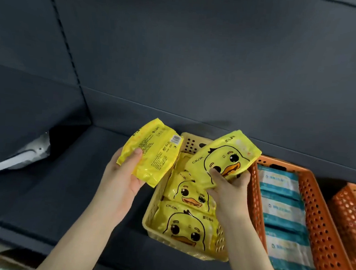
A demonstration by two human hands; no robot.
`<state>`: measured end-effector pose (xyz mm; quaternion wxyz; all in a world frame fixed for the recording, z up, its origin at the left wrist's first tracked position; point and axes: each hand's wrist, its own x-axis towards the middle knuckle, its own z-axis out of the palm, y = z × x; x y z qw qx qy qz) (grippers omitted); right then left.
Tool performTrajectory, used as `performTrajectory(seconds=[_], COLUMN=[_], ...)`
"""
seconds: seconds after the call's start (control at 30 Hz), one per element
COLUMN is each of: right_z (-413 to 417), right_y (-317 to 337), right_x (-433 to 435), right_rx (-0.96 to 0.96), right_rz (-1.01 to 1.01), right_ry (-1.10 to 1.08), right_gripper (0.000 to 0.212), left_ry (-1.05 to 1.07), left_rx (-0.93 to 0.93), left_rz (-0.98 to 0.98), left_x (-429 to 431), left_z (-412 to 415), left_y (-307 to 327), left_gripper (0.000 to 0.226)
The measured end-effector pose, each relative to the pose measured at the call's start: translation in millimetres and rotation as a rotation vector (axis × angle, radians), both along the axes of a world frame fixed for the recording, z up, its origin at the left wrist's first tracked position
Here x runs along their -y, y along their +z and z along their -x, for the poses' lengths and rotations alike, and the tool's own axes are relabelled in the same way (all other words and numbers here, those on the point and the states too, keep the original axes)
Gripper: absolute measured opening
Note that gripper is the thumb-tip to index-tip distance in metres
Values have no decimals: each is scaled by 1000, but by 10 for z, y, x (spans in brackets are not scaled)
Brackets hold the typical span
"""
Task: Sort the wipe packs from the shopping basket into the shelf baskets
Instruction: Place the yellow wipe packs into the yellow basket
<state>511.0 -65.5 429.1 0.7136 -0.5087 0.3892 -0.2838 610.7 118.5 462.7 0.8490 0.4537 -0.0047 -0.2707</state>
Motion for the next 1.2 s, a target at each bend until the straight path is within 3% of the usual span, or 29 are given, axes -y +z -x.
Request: performTrajectory(seconds=[0.1, 0.27, 0.37, 0.47, 0.67, 0.77, 0.87, 0.97, 1.03, 1.13, 1.2], right_z=[-188, -376, -478, -539, -445, -490, -524, -457, -407, -403, -433], right_y=[-67, -128, -211, -307, -410, -419, -372, -300, -249, -330, -414], right_x=[20, 49, 83, 115, 235, 261, 224, 136, 96, 99, 105], right_rx=[66, 8, 37, -55, -44, -128, -329, -639, -643, -772, -953], right_rz=[-106, -3, -117, -243, -400, -359, -167, 363, 647, 1030, 1116], right_ry=[-101, -209, -218, -138, -143, -104, -84, -125, -159, -33, 147], right_gripper=[43, 50, 59, 69, 41, 36, 36, 65, 77, 59, 44], left_ry=[-8, -63, -105, -143, -204, -221, -241, -255, -257, -260, -263], left_rx=[-18, -43, -63, -98, -151, -154, -142, -135, -126, -114, -109], left_rz=[2, 30, 43, 45, 39, 30, 16, 3, -3, -8, -7], left_x=[55, 156, 244, 331, 449, 465, 432, 381, 357, 337, 333], left_z=[-201, -496, -619, -715, -843, -851, -850, -885, -902, -892, -870], left_y=[12, 36, 7, -42, -144, -180, -215, -232, -238, -235, -230], left_gripper=[37, 39, 39, 36, 33, 30, 34, 36, 35, 37, 37])
